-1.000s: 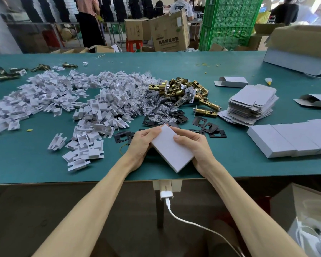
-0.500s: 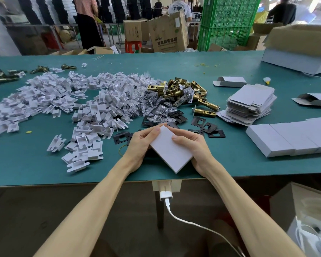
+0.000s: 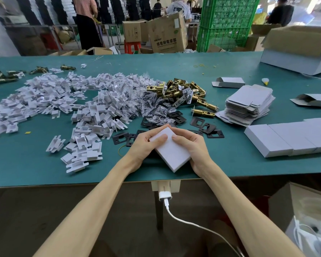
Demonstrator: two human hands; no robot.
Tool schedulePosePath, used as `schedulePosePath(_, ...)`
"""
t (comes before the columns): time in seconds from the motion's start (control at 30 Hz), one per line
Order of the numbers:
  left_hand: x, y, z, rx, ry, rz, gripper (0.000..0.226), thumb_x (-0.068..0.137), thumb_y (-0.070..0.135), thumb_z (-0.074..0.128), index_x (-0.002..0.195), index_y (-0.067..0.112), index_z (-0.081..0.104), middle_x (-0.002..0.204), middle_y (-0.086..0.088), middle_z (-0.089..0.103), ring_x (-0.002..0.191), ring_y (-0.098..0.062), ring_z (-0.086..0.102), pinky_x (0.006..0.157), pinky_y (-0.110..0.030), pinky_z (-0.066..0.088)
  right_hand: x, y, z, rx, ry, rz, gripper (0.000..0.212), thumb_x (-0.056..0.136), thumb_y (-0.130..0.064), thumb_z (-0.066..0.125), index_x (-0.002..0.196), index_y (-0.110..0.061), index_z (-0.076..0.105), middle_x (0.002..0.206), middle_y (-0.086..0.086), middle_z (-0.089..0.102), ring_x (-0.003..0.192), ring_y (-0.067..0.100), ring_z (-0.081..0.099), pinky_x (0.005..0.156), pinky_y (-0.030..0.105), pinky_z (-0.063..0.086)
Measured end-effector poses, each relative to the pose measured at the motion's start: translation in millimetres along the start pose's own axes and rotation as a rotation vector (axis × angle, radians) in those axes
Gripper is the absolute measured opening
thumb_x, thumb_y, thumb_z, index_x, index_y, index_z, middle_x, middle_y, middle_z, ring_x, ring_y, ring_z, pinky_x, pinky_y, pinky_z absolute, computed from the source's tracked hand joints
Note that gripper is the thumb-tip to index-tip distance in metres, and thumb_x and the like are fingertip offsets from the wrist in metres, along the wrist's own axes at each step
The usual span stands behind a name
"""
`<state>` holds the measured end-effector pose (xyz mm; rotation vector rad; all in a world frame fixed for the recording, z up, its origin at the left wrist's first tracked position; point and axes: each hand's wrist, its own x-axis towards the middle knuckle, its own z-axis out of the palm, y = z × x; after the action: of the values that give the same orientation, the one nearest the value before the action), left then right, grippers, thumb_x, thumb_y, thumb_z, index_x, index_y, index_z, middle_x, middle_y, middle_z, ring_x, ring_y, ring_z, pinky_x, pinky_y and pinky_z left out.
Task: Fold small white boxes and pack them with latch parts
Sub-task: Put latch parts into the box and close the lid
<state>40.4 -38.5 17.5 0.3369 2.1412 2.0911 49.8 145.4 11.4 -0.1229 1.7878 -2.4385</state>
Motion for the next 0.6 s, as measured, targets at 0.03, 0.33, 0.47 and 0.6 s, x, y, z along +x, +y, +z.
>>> schedulePosePath(0.03, 0.1, -0.4, 0.1, 0.011, -0.012, -0.003, 0.045, 0.096, 0.033, 0.067, 0.141, 0.027, 0.065, 0.119, 0.001, 0.075, 0.101, -0.011, 0.065, 0.093, -0.025, 0.051, 0.3, 0.4, 0.2, -0.003, 0.012, -0.005, 0.026, 0.091, -0.010, 0.072, 0.117, -0.016, 0.077, 0.108, 0.012, 0.077, 0.089, 0.023, 0.072, 0.074, 0.031, 0.060)
schedulePosePath(0.33, 4.4, -5.9, 0.3, 0.019, 0.010, -0.031, 0.033, 0.107, 0.025, 0.055, 0.138, 0.025, 0.066, 0.110, 0.000, 0.073, 0.099, -0.013, 0.059, 0.097, -0.032, 0.044, 1.8, 3.5, -0.5, -0.068, 0.052, -0.034, 0.024, 0.092, -0.013, 0.073, 0.115, -0.017, 0.077, 0.107, 0.009, 0.077, 0.089, 0.021, 0.072, 0.071, 0.029, 0.059)
schedulePosePath(0.47, 5.0, -6.8, 0.6, 0.007, 0.065, -0.020, 0.031, 0.107, 0.023, 0.055, 0.135, 0.020, 0.069, 0.102, 0.002, 0.073, 0.092, -0.013, 0.059, 0.088, -0.030, 0.046, 3.7, 5.9, 1.2, -0.126, 0.072, -0.051, 0.023, 0.092, -0.015, 0.073, 0.115, -0.019, 0.077, 0.105, 0.007, 0.077, 0.089, 0.020, 0.071, 0.072, 0.030, 0.058)
schedulePosePath(0.6, 5.3, -7.2, 1.8, -0.008, 0.137, -0.008, 0.028, 0.106, 0.018, 0.058, 0.130, 0.015, 0.072, 0.102, -0.003, 0.074, 0.089, -0.016, 0.058, 0.081, -0.031, 0.047, 5.2, 7.9, 5.5, -0.374, 0.089, -0.160, 0.025, 0.097, -0.020, 0.069, 0.121, -0.021, 0.073, 0.109, -0.002, 0.075, 0.088, 0.012, 0.068, 0.072, 0.027, 0.054)
